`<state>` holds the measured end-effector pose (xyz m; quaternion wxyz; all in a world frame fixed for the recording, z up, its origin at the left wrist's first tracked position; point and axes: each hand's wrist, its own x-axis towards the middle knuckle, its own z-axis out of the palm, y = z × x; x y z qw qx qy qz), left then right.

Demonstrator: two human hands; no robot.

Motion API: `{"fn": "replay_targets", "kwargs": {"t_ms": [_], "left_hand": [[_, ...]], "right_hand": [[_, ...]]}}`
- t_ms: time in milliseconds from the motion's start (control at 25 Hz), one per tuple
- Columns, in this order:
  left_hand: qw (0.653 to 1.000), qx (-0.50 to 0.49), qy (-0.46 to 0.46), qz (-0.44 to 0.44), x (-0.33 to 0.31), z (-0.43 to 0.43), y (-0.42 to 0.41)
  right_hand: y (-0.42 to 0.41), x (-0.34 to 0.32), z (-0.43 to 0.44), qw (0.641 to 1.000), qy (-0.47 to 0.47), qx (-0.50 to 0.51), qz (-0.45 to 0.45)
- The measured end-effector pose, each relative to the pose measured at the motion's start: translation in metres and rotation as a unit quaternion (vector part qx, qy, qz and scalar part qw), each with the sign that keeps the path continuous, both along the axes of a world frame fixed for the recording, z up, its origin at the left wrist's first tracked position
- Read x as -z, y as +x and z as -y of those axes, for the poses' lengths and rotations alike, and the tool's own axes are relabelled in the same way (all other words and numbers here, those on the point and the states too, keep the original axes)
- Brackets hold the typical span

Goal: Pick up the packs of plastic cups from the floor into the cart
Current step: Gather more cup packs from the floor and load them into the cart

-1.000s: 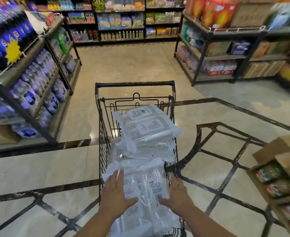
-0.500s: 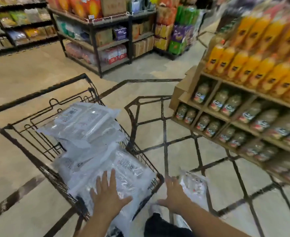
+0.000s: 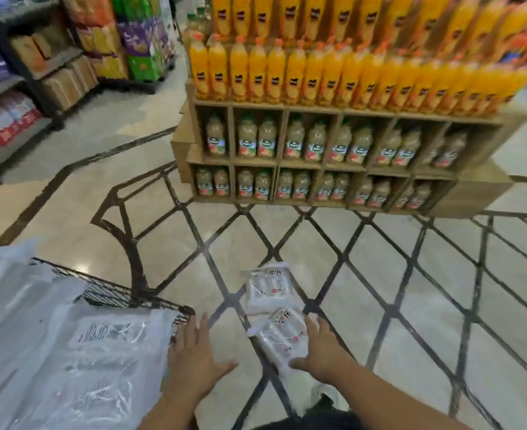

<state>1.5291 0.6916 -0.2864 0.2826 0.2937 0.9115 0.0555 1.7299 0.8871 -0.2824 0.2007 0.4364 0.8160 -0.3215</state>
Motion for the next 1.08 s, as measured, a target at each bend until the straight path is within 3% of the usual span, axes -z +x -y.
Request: {"fn": "replay_targets", "kwargs": {"t_ms": [320,680,880,1080], "left_hand": [[0.998,0.039,-0.043,-0.005,0.033,-0.147,0.076],[0.993,-0.106,-0.033,0.042,0.086,-0.248,0.114],[0.979,-0.158,-0.072,0.109,0.210,-0.249,0.098],[0.939,-0.248,-0.148,0.185,0.434,-0.232,0.082]], "right_hand": [[0.076,0.034,-0.149,0.999,-0.029,0.010,0.043],[0.062,0.087,-0.288,0.987,-0.063,-0.092,0.115],[0.044,0.197,-0.310,0.982,-0.087,-0.097,0.139],[0.016,0.414,-0.318,0.970,-0.107,-0.137,0.170]]}}
